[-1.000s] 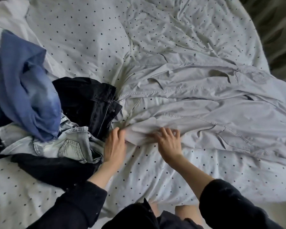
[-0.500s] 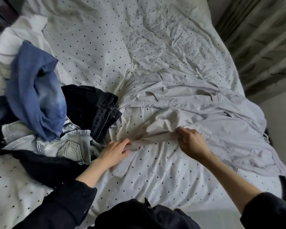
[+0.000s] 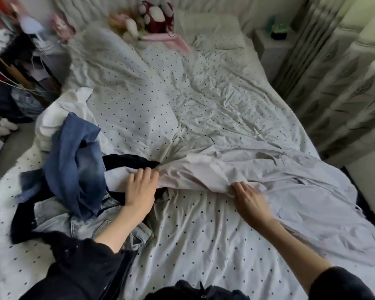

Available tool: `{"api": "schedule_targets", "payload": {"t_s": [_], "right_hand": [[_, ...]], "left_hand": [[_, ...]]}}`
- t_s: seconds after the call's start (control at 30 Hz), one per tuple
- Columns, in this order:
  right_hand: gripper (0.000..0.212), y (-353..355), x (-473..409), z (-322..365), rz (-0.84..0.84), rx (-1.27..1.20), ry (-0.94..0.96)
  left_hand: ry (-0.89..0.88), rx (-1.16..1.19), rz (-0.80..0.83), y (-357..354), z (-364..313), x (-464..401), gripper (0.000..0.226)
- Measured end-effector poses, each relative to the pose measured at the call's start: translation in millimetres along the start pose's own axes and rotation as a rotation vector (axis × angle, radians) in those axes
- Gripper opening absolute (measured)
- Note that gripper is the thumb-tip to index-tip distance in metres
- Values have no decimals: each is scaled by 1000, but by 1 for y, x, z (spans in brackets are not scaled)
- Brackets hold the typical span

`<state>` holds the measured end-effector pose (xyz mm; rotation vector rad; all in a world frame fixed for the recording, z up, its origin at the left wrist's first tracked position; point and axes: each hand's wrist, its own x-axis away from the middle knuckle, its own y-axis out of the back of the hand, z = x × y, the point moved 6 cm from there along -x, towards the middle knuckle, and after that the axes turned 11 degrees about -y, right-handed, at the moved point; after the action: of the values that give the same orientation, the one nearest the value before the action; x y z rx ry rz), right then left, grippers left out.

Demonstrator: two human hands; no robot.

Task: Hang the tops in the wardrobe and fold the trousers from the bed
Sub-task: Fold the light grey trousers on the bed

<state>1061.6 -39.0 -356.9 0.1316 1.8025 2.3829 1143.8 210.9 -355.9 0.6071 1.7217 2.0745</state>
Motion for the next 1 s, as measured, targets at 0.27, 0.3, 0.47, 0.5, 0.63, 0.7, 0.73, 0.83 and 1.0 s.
{"api": "schedule_targets", "payload": {"t_s": [0.27,0.3,0.47,0.5,0.63,0.7,0.73,0.83,1.0], "right_hand": [[29,-56,25,1,236,15,-76],[28,-55,24,1,245,5,-87],[23,-37,23,0,157,-15,-25],[24,-35,25,0,123,10,3],[29,-63,30,-12,396,147,-26],[37,-73,25,-17,541,148,-74],[41,-76,21,-15,584,141,-81],[56,-83,15,-9,600,134,-80],[64,-79,2,13,376,52,-83]], "left_hand": [[-116,130,263,-85,-31,20,62],[-145,142,267,-89,-39,18,62],[-90,270,54,-84,-55,11,52],[-86,306,-70,-75,-50,7,53],[-54,269,-48,-79,-14,-21,63],[-68,262,102,-95,-2,-33,49],[-85,274,141,-100,3,-38,39],[-115,447,87,-95,13,-44,21],[300,998,-171,-66,78,-25,14]]}}
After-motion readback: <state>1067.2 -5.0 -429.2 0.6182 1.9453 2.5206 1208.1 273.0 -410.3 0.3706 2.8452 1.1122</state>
